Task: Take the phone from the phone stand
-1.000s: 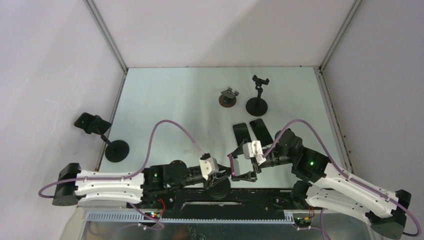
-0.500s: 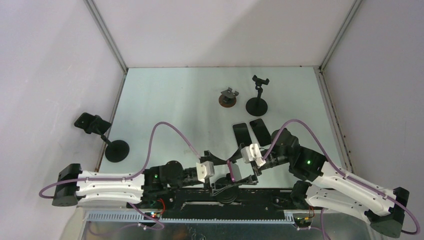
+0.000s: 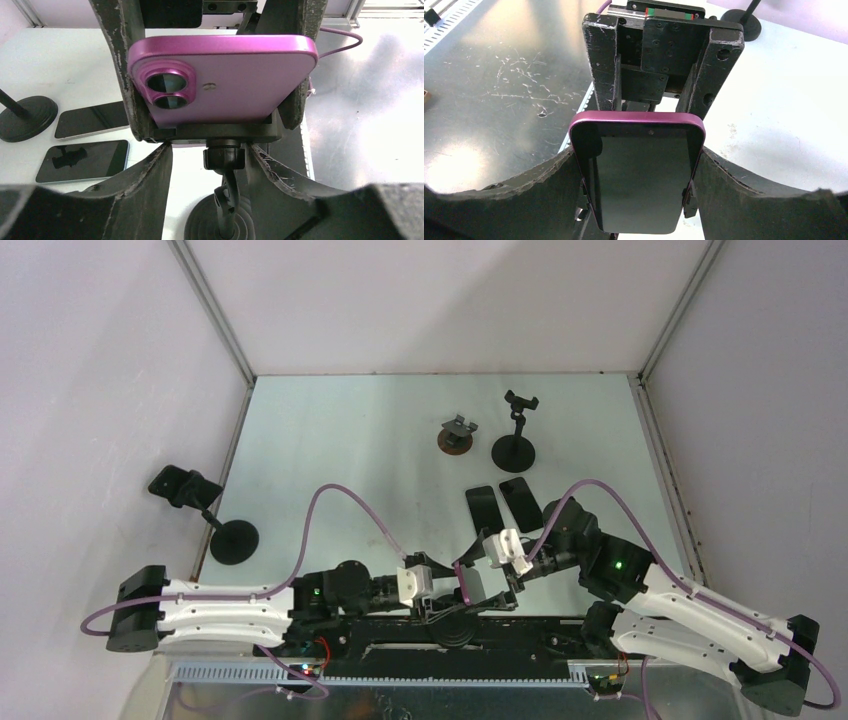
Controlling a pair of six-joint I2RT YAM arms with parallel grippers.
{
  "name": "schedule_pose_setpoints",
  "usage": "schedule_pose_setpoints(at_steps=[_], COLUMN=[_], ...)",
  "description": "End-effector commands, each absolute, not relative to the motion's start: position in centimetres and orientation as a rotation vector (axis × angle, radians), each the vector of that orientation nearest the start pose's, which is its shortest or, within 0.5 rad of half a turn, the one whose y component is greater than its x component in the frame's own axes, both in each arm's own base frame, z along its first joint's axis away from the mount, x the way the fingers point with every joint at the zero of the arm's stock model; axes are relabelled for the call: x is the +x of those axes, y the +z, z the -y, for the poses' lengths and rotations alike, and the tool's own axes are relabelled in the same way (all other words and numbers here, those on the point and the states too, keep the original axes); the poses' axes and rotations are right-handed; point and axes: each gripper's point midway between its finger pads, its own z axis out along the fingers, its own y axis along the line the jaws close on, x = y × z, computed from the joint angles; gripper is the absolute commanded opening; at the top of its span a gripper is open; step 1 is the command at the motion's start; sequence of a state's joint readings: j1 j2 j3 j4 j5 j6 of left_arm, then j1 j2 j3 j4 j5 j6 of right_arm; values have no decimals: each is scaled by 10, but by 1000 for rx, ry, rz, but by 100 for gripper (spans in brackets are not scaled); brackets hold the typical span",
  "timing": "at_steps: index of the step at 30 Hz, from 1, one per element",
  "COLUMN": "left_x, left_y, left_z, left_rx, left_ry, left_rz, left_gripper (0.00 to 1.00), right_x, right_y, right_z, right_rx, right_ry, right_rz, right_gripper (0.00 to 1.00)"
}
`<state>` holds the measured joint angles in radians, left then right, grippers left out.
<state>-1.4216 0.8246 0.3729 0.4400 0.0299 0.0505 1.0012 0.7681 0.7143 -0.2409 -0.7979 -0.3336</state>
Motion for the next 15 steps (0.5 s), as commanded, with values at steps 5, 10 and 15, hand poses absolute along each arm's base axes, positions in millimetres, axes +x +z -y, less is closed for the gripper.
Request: schedule_pose_setpoints(at_steps=[5,10,15], left_x=[47,47,50], left_y=[251,250,245], left_z=[339,341,343], left_rx=[1067,1069,1071], left_ry=[-1131,-1137,-1122], left_rz=[-1168,-1187,-1223], left_gripper=[49,30,1], right_x=[40,40,43], right_y=[248,247,246], right_z=[-286,-285,-284], right_rx=[-1622,-1619,-1613], right_ry=[1201,1196,1177], right_rz=[-1078,-1089,-1103], right_gripper=[0,0,0])
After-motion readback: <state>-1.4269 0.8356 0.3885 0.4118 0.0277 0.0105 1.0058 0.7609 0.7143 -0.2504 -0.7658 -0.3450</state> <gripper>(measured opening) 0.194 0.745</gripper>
